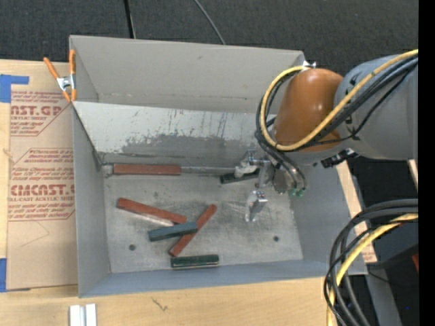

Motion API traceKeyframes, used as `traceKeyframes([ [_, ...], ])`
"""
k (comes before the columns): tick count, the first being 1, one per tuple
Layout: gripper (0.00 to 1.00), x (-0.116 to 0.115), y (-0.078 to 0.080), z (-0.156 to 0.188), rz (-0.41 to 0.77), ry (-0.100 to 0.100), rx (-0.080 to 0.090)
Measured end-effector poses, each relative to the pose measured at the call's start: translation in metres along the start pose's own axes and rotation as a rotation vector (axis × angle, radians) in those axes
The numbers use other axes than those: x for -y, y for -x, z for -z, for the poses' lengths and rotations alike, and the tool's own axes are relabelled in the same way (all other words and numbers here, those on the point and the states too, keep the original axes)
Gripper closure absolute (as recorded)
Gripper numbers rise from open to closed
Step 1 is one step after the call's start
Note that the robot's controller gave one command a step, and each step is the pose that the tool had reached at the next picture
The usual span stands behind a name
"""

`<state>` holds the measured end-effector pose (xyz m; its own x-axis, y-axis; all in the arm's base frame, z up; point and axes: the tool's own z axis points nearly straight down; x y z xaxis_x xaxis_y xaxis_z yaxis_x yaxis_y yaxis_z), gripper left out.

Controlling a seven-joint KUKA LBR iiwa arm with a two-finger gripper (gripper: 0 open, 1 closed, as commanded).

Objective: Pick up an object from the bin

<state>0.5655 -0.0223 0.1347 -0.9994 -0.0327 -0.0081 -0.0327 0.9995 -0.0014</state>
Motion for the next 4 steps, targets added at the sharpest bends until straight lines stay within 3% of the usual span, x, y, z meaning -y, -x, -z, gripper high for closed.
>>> traceKeyframes([
  [1, 0.00, -0.006, -0.001, -0.015, 0.006, 0.001, -0.003],
  [2, 0.00, -0.043, -0.001, -0.031, 0.090, 0.006, -0.011],
  [3, 1.00, -0.064, -0.005, -0.057, 0.083, -0.003, 0.007],
  [4, 1.00, -0.064, -0.005, -0.057, 0.084, -0.003, 0.007],
])
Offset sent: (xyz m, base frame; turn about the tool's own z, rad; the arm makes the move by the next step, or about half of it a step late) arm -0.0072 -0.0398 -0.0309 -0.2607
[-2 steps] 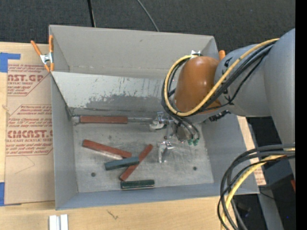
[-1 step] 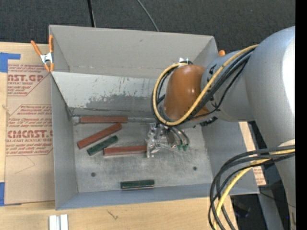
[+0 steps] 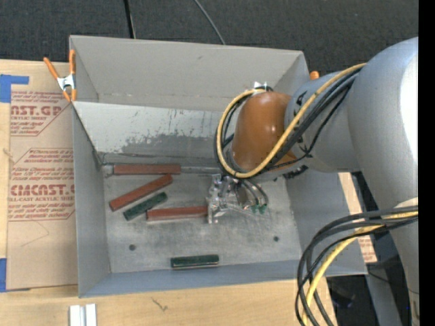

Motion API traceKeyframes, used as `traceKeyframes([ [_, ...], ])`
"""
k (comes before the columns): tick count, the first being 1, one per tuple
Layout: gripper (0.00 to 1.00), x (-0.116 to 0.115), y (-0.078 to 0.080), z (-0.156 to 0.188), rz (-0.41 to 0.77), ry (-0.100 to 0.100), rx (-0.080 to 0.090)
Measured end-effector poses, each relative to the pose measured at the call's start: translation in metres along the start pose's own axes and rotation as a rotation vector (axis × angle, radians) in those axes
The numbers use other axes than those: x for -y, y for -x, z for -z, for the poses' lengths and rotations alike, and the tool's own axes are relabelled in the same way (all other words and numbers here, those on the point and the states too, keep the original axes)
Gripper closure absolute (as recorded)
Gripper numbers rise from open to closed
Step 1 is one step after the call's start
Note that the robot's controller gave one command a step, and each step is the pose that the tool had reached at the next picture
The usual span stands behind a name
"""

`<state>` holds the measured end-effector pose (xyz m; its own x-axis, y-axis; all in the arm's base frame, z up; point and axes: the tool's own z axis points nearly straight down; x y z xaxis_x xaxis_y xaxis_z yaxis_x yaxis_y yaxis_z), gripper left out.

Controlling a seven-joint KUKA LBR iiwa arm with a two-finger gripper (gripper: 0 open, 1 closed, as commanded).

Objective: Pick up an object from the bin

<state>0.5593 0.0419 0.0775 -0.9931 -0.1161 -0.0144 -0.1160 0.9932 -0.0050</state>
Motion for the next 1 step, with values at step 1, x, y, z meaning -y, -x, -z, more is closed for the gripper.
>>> traceKeyframes([
  [1, 1.00, -0.0187, 0.0181, 0.1700, -0.047, 0.006, -0.005],
])
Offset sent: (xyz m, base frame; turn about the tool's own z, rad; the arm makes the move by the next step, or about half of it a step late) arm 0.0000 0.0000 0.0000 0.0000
